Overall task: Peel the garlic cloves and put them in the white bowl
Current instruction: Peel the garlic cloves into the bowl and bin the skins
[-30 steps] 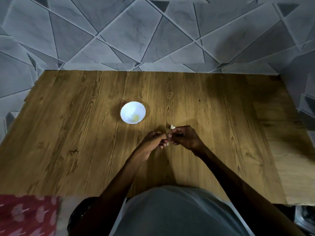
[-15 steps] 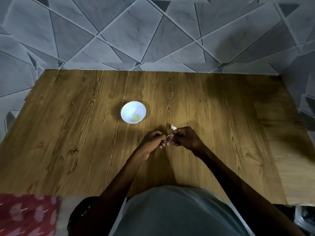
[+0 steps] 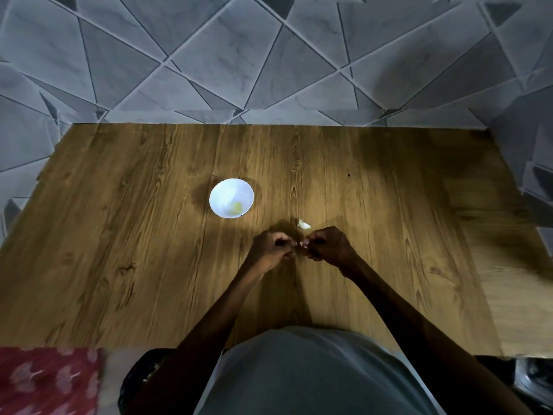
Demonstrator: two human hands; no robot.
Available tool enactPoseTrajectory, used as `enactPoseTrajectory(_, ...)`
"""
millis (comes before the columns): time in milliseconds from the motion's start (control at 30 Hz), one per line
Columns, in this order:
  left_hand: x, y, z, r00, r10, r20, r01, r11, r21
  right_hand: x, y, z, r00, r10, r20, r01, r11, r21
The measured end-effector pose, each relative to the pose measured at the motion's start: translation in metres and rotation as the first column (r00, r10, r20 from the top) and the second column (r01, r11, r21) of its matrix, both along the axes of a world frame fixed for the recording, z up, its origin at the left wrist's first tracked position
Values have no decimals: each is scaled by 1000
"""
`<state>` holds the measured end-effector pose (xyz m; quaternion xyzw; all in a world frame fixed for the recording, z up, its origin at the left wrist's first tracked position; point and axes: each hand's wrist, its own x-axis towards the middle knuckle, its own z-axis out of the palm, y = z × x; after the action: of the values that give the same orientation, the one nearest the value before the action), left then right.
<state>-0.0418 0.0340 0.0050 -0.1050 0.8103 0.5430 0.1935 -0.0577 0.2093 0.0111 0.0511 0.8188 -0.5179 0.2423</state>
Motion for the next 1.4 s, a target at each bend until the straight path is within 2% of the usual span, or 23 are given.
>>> enactPoseTrajectory(167,1,-1,-5,993,-71,-90,67,996,-56,0,-1,-1,1000,-9,3,9,1000,-13)
enactPoseTrajectory(467,1,-1,-6,976,-111,-188,74,978,-194,1,-6,-2,1000,4,-9,-4,1000,20)
enactPoseTrajectory(600,1,-3,-5,980,-138,-146,102,968,-229,1,-6,-1,999,39,-16,-38,997,66)
enactPoseTrajectory(767,2,-5,-11,979,-191,-73,153,920,-360,1,-5,-3,1000,26,-8,-25,997,77)
enactPoseTrajectory(900,4,-4,-12,987,-146,-69,108,912,-395,2,-3,-4,1000,23,-5,-23,996,90)
enactPoseTrajectory(1100,2,-4,-16,971,-199,-136,132,911,-391,3,0,-9,1000,10,3,-11,997,78)
enactPoseTrajectory(1400,3,-7,-16,973,-213,-89,177,936,-304,4,-4,-6,998,-27,55,28,999,-17)
